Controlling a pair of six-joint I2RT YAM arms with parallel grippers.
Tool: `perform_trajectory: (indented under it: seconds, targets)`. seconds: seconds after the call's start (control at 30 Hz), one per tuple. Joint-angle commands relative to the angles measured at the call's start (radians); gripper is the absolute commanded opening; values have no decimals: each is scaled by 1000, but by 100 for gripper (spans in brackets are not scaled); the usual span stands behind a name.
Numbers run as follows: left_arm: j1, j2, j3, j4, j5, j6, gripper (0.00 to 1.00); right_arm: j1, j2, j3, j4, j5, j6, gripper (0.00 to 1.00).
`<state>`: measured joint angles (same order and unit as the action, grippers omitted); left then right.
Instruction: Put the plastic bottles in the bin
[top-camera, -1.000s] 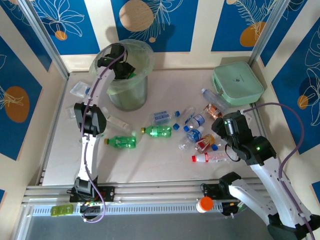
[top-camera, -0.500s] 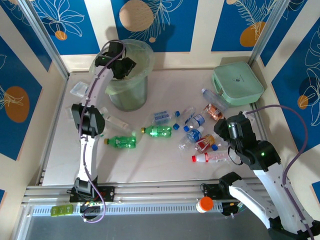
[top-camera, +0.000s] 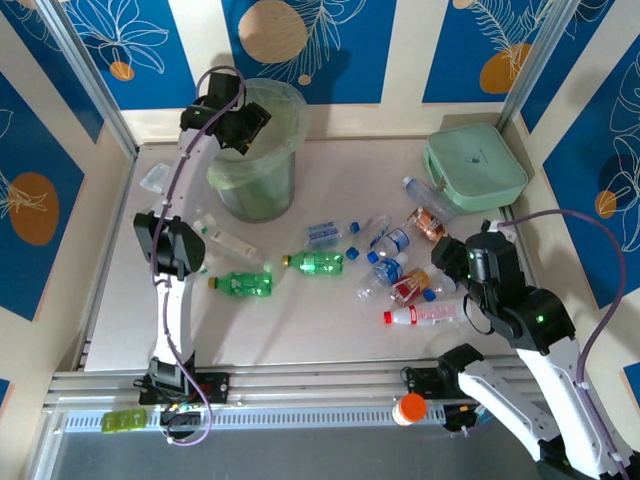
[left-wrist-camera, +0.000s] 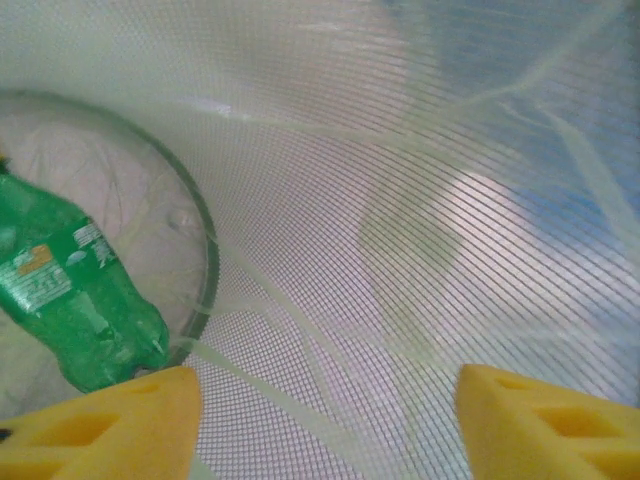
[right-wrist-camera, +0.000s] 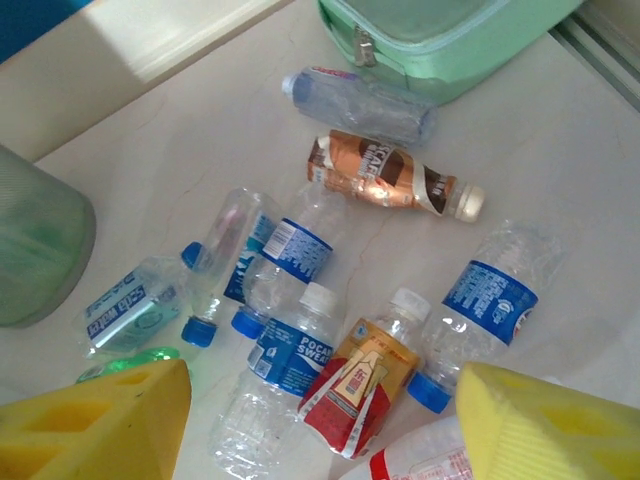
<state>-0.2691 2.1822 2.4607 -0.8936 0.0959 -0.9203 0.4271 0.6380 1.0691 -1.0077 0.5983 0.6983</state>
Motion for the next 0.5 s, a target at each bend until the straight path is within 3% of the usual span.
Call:
perform_trajectory:
  seconds: [0.0, 0.1, 0.2, 0.33, 0.47]
  targets:
    - [-81, -216, -57, 75, -70, 277, 47, -4, -11, 35, 39, -67, -120, 70]
    - [-151, -389, -260, 191, -77, 429, 38, -4, -23, 31, 63, -107, -178, 66]
    - [-199, -577, -532, 340, 32, 493, 38, -3, -4, 31, 62, -141, -212, 64]
    - [-256, -798, -875, 478, 83, 449, 38, -4, 73, 40, 8, -190, -193, 64]
    - [-281, -937, -1121, 504, 158, 400, 44, -6, 150, 38, -80, -220, -49, 68]
